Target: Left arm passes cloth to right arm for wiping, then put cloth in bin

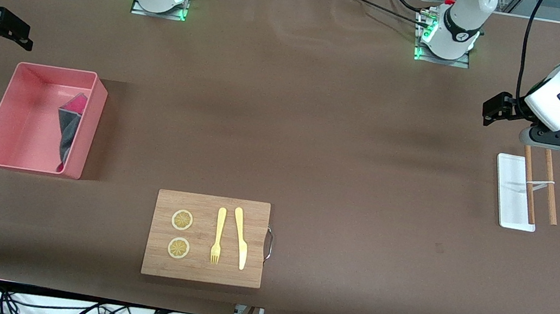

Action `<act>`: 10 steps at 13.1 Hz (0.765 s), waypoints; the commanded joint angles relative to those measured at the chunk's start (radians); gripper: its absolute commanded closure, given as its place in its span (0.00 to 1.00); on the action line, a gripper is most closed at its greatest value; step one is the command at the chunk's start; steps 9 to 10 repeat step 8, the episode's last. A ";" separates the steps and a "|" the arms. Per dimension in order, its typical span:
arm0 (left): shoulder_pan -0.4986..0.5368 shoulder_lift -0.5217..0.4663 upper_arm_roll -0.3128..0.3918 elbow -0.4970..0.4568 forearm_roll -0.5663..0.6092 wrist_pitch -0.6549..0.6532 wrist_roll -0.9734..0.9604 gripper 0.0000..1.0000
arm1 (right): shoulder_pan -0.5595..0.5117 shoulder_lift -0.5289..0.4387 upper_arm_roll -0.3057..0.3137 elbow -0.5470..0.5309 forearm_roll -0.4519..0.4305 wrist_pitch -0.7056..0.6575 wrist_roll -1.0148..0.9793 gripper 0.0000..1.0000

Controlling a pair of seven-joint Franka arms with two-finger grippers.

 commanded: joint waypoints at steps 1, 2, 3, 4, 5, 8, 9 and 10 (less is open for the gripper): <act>0.006 0.017 -0.008 0.030 0.022 -0.006 0.013 0.00 | -0.009 0.026 0.004 0.089 0.003 -0.109 0.013 0.00; 0.006 0.017 -0.008 0.030 0.022 -0.006 0.013 0.00 | -0.009 0.026 0.004 0.101 0.004 -0.121 0.012 0.00; 0.006 0.017 -0.008 0.030 0.020 -0.006 0.013 0.00 | -0.009 0.026 0.003 0.115 0.004 -0.125 -0.001 0.00; 0.006 0.017 -0.008 0.030 0.022 -0.006 0.011 0.00 | -0.009 0.031 0.004 0.120 0.004 -0.118 -0.007 0.00; 0.006 0.017 -0.008 0.030 0.022 -0.006 0.013 0.00 | -0.009 0.035 0.004 0.121 0.004 -0.121 -0.005 0.00; 0.006 0.017 -0.008 0.030 0.020 -0.006 0.011 0.00 | -0.009 0.034 0.000 0.121 0.005 -0.123 -0.007 0.00; 0.006 0.017 -0.008 0.030 0.020 -0.006 0.011 0.00 | -0.009 0.034 0.000 0.121 0.005 -0.123 -0.007 0.00; 0.006 0.017 -0.008 0.030 0.020 -0.006 0.011 0.00 | -0.009 0.034 0.000 0.121 0.005 -0.123 -0.007 0.00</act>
